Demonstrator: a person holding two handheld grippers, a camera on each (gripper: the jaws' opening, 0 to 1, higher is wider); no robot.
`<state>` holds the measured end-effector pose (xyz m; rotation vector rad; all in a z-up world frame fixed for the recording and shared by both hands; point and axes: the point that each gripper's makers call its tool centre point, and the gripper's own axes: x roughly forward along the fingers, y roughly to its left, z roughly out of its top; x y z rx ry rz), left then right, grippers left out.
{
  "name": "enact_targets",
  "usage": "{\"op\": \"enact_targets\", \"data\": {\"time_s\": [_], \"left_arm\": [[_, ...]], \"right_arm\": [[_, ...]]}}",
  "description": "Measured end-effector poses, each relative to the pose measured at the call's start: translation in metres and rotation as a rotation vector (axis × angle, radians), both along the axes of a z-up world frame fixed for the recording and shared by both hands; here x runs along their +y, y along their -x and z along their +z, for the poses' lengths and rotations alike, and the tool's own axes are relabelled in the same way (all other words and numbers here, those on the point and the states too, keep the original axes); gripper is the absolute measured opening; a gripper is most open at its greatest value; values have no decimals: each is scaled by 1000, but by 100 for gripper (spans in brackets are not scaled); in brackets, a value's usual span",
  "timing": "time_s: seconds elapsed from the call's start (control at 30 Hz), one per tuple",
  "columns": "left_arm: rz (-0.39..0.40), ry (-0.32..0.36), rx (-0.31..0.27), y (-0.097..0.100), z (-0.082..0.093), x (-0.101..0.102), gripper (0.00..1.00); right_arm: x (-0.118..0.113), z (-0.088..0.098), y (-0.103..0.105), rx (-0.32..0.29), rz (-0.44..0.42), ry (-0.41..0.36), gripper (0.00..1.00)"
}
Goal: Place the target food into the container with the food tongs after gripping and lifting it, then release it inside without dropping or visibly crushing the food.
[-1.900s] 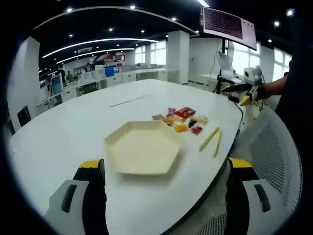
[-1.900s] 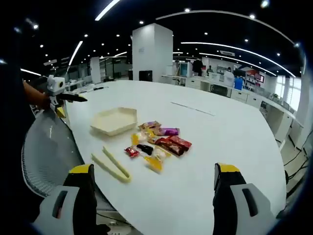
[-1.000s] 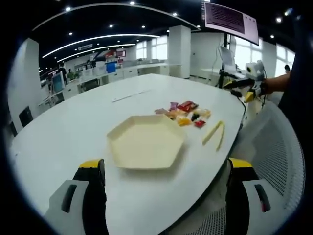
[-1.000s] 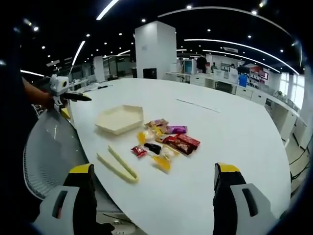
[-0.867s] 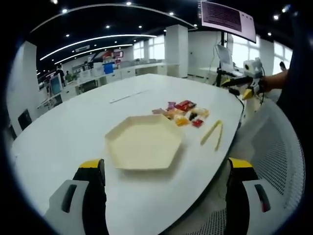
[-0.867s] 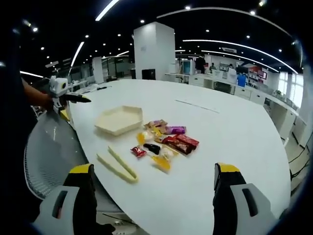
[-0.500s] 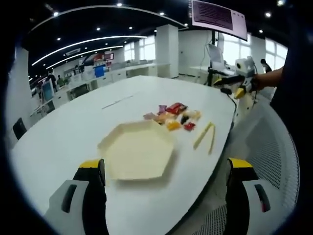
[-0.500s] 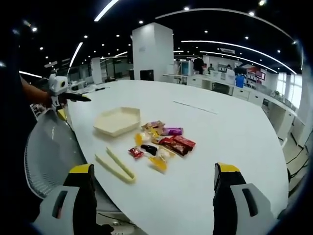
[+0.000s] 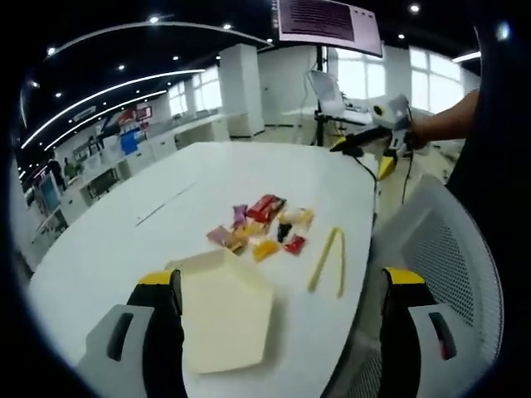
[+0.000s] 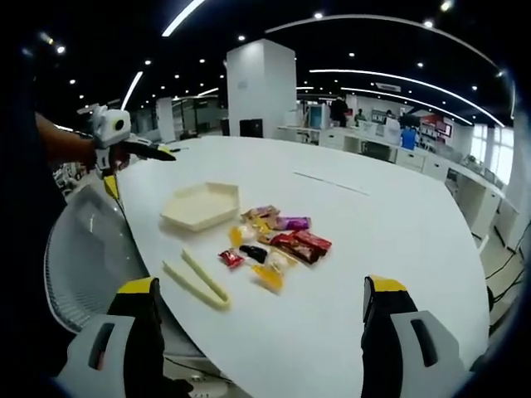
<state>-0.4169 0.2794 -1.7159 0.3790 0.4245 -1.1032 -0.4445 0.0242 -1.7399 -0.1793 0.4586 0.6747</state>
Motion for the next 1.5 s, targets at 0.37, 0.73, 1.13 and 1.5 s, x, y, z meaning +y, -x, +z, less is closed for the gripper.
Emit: {"op": "enact_targets", "data": {"time_s": [0.37,0.73,1.13,1.5], "left_arm": [[-110,-44,17,0,-6,-40,91],[-255,-163,32,16,-55,-71,79],[-304,-280,104,22,-110,-83,60],[-311,-371,130,30,-136,-89,40]], "right_arm": [[1,-2,4,8,-4,-13,100],[3,-3,4,13,-16,-34,100],[-3,-4,2,18,-41,-42,100],[-10,-10,7,41,-63,-47,100]]}}
